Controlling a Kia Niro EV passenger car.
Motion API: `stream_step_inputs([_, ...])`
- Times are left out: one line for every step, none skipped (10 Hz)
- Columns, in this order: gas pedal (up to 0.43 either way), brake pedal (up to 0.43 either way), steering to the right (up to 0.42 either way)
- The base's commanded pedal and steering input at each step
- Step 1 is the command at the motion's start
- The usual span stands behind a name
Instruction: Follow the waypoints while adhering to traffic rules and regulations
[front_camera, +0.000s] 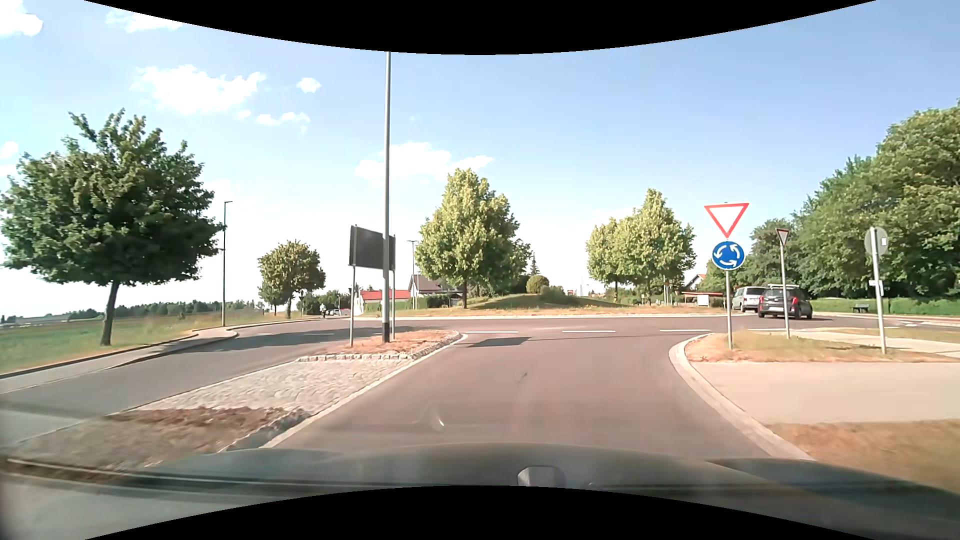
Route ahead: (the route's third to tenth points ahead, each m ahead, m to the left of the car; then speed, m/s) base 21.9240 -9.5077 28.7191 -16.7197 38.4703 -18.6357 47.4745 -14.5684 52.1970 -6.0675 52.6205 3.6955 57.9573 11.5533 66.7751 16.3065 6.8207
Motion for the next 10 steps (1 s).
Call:
stream_step_inputs([0.0,0.091,0.049])
stream_step_inputs([0.0,0.091,0.055])
stream_step_inputs([0.0,0.091,0.061])
stream_step_inputs([0.0,0.043,0.068])
stream_step_inputs([0.0,0.006,0.072])
stream_step_inputs([0.0,0.006,0.076])
stream_step_inputs([0.0,0.006,0.083])
stream_step_inputs([0.0,0.006,0.093])
stream_step_inputs([0.0,0.006,0.107])
stream_step_inputs([0.0,0.006,0.127])
